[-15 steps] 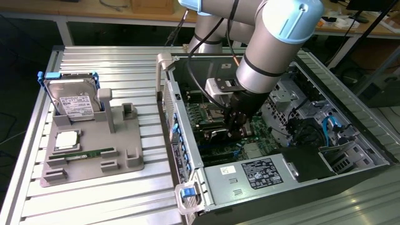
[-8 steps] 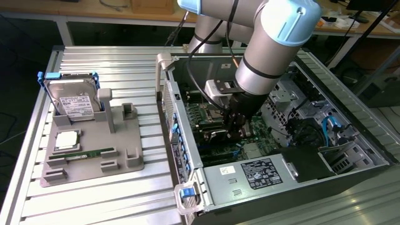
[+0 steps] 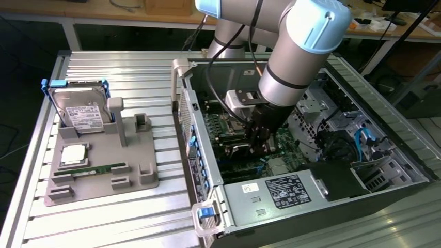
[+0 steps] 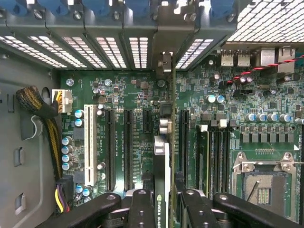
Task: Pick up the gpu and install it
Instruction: 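Insert the gpu into the slot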
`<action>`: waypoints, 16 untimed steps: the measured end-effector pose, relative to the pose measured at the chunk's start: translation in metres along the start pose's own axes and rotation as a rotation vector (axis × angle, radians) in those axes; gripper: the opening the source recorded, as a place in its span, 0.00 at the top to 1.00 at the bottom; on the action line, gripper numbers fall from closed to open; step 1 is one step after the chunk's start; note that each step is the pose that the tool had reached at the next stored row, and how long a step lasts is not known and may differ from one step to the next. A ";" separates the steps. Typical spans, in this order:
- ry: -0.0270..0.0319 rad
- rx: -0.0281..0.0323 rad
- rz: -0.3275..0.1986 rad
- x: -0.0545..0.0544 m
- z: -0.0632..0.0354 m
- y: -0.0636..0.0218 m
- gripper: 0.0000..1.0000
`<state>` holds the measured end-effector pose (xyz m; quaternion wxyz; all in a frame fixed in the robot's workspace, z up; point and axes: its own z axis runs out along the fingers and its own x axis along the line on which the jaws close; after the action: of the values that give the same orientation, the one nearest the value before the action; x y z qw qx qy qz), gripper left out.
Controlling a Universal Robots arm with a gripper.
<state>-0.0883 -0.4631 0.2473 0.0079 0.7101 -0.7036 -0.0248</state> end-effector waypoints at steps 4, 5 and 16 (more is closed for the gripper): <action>-0.0010 0.0007 0.000 0.000 0.0016 -0.0001 0.73; -0.0010 0.0007 0.000 0.000 0.0016 -0.0001 0.73; -0.0010 0.0008 0.000 0.000 0.0016 -0.0002 0.73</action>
<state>-0.0882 -0.4629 0.2457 0.0073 0.7101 -0.7036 -0.0249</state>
